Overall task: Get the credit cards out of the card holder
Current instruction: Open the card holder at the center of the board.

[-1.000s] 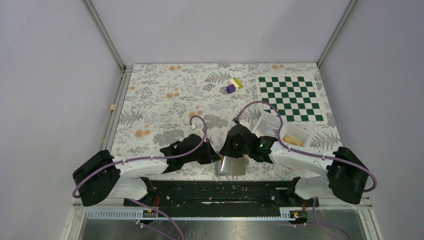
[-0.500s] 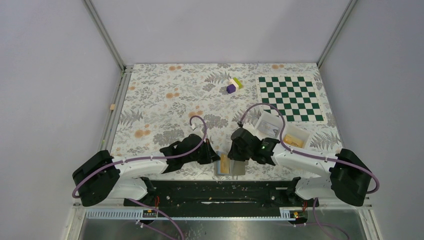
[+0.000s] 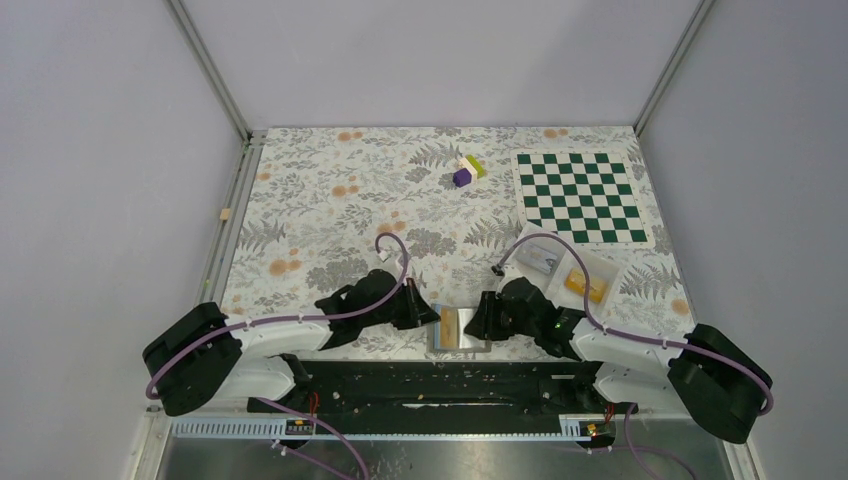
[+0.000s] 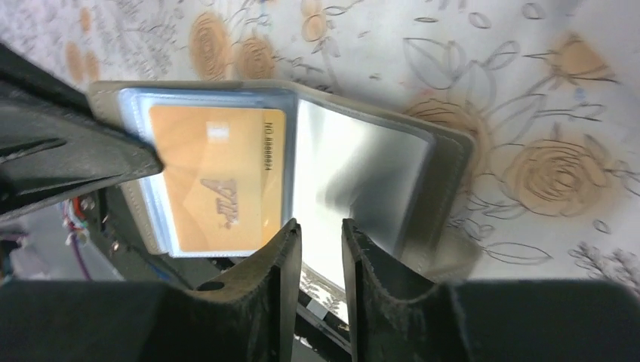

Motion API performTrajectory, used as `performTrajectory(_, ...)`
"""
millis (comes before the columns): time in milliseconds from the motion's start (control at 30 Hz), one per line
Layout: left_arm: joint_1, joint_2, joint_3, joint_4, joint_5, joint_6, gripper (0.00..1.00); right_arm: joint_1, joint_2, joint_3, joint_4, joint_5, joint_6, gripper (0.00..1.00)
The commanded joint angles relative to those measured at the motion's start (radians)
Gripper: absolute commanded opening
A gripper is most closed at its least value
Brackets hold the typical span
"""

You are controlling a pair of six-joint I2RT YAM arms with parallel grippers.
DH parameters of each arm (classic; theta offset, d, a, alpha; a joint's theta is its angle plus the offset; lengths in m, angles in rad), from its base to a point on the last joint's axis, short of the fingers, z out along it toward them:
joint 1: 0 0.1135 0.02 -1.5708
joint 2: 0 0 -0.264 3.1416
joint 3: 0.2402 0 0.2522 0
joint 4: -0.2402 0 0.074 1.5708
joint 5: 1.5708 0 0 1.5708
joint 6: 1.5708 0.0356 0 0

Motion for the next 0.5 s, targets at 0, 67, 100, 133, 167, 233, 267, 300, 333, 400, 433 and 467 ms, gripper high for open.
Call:
performTrajectory(0,0.007,-0.013,-0.036,0.198,0.101,-0.036,0.0,-0.028,0.001,-0.044,0.272,-0.182,-0.045,0.36)
performTrajectory(67,0.009,-0.016,-0.051,0.229,0.112,-0.042,0.0,-0.038,0.001,-0.058,0.31,-0.212,-0.048,0.37)
performTrajectory(100,0.011,-0.018,-0.058,0.231,0.115,-0.042,0.0,-0.045,0.003,-0.066,0.324,-0.224,-0.048,0.38)
performTrajectory(133,0.012,-0.023,-0.065,0.233,0.116,-0.042,0.0,-0.053,0.005,-0.075,0.335,-0.236,-0.044,0.38)
performTrajectory(167,0.015,-0.028,-0.073,0.239,0.118,-0.043,0.0,-0.061,0.008,-0.085,0.355,-0.25,-0.04,0.38)
performTrajectory(233,0.023,-0.036,-0.093,0.256,0.125,-0.048,0.0,-0.074,0.017,-0.104,0.393,-0.27,-0.031,0.38)
performTrajectory(267,0.028,-0.039,-0.103,0.267,0.132,-0.051,0.0,-0.078,0.023,-0.111,0.402,-0.274,-0.028,0.38)
performTrajectory(300,0.031,-0.041,-0.112,0.277,0.138,-0.054,0.0,-0.08,0.028,-0.113,0.407,-0.28,-0.025,0.38)
performTrajectory(333,0.035,-0.044,-0.118,0.286,0.142,-0.059,0.0,-0.082,0.034,-0.115,0.413,-0.285,-0.023,0.38)
performTrajectory(400,0.042,-0.051,-0.135,0.304,0.151,-0.067,0.0,-0.085,0.043,-0.124,0.437,-0.295,-0.009,0.38)
performTrajectory(433,0.044,-0.056,-0.143,0.317,0.154,-0.072,0.0,-0.087,0.046,-0.127,0.447,-0.298,0.002,0.38)
performTrajectory(467,0.047,-0.061,-0.152,0.329,0.158,-0.077,0.0,-0.087,0.05,-0.129,0.455,-0.301,0.009,0.38)
